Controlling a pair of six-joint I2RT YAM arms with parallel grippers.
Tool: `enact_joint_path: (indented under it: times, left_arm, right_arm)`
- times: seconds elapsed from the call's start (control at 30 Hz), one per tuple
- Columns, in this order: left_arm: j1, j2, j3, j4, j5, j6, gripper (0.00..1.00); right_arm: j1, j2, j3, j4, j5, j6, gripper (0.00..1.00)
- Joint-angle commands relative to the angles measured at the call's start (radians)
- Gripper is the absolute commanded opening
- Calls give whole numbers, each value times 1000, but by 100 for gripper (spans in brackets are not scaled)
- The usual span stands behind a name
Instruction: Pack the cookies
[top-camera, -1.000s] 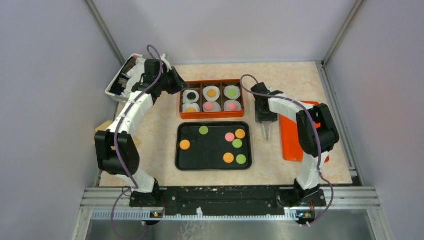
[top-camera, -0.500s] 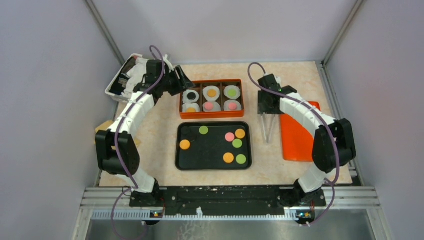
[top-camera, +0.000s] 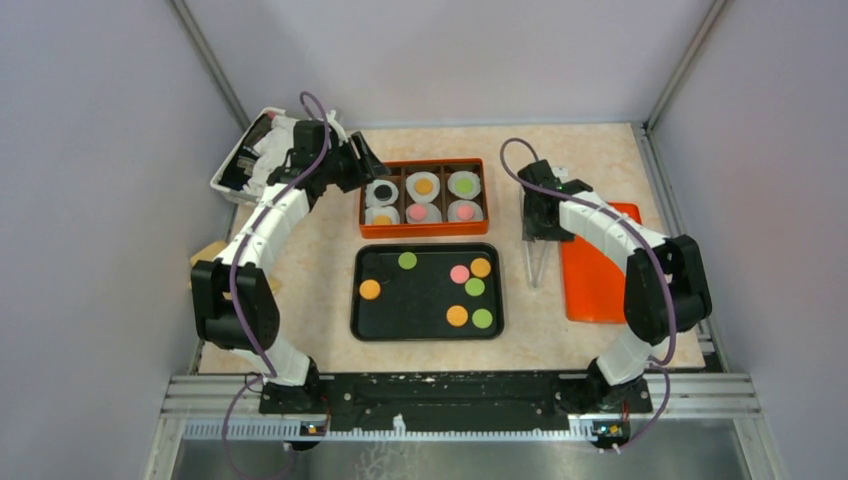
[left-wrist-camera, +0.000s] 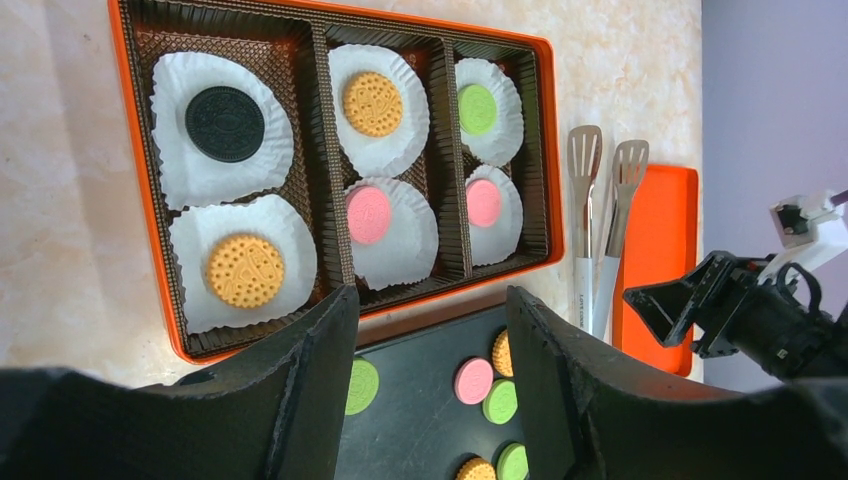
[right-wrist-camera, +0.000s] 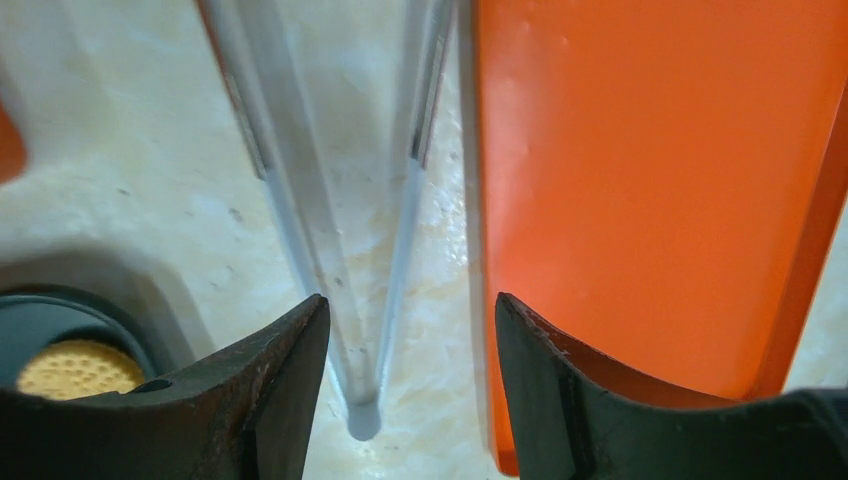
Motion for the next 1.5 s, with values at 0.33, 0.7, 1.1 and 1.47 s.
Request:
enact_joint_path:
  times: [0.33,0.7,1.1,1.47]
  left_arm:
    - [-44,1,31,54,35,7,63]
    - [-46,0,26,41,21,18,63]
    - [-81,33,46,37,0,15,63]
    - [-97,43,75,18,-16,17,63]
  right_arm:
    - [-165,-9,-154,42,-36,-6,36]
    - [-187,27,-203,96,-88,6,33]
    - [-185,-166,-177,32,-116,2,36]
    - [-184,-76,-265,112,-247,-8,36]
